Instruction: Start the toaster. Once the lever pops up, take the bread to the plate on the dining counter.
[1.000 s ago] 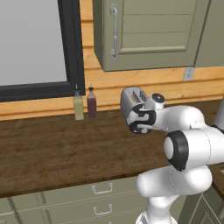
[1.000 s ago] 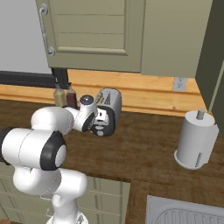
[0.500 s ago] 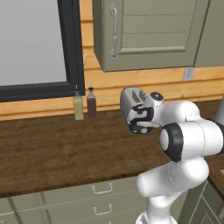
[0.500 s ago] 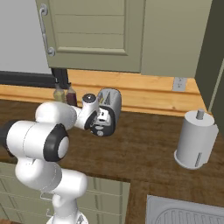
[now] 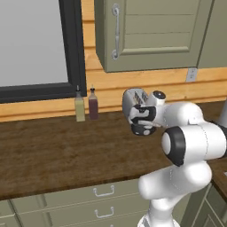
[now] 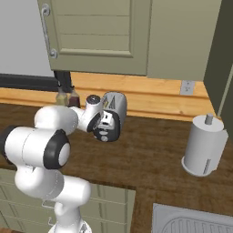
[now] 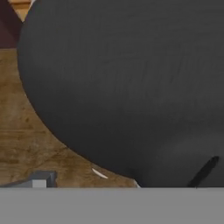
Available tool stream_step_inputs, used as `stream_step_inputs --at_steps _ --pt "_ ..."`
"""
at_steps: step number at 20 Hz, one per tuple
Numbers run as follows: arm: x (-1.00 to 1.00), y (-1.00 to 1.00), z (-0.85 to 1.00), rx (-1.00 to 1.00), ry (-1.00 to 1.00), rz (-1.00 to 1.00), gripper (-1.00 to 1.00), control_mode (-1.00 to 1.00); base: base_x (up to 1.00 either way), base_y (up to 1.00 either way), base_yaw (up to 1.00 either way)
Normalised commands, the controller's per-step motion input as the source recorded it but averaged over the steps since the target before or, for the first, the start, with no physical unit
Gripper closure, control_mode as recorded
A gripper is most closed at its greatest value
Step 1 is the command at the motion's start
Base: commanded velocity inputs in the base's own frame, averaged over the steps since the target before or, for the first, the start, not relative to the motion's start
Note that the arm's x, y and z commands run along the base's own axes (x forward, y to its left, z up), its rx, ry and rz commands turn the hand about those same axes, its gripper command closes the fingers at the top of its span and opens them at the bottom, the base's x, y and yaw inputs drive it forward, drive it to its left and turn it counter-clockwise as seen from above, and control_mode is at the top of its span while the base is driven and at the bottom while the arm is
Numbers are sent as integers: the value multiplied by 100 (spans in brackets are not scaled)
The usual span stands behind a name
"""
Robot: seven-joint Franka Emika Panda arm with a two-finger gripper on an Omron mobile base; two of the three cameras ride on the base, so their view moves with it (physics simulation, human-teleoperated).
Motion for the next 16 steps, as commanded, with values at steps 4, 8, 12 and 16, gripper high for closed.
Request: stream_step_inputs --at_steps 4,8,12,16 --pt "-39 1 99 -1 -21 -8 -100 -100 0 0 0" --pt "-77 2 70 -8 -32 -10 -100 -100 0 0 0" --pt "-89 0 50 -2 -14 -13 -100 -100 0 0 0" --pt "-100 0 46 0 0 -11 -100 -100 0 0 0"
